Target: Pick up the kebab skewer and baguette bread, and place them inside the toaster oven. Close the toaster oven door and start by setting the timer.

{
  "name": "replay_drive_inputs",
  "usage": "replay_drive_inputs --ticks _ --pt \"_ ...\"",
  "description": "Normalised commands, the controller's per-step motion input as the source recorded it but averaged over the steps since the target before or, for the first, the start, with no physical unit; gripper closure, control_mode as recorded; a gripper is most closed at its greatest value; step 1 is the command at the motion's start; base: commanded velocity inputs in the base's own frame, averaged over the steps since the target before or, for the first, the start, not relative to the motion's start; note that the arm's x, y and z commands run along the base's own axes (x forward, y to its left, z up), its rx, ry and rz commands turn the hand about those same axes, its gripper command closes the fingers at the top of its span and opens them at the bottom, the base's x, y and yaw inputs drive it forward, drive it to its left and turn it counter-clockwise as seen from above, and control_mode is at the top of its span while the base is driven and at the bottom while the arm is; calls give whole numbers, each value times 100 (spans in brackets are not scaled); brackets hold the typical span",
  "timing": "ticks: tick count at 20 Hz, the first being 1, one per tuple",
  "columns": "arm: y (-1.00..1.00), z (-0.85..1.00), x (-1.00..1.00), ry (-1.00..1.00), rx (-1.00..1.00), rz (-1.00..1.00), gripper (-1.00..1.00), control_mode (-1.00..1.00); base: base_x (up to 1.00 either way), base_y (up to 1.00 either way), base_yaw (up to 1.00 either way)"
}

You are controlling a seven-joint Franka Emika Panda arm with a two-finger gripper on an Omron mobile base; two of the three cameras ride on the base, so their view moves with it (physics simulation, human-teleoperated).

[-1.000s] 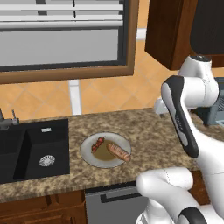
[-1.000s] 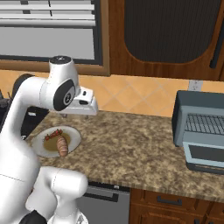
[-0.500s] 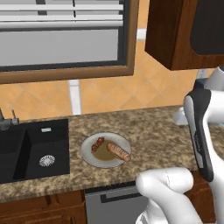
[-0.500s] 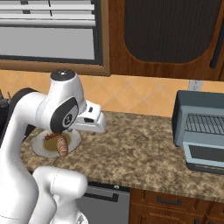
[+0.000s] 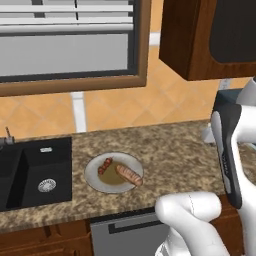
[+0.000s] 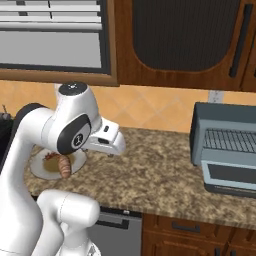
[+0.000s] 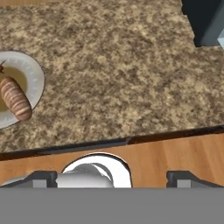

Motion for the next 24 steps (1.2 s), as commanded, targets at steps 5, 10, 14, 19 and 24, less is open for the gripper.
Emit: replay_drive_inputs --ticks 5,10,14,19,24 --pt "0 0 0 0 0 0 -100 100 9 -56 -1" --pt "0 0 0 0 0 0 -100 100 26 -35 1" --pt "0 0 0 0 0 0 -100 100 38 -27 0" --pt "0 0 0 0 0 0 -100 100 31 -14 0" --pt "-55 -1 9 -1 0 0 -100 -100 0 0 0"
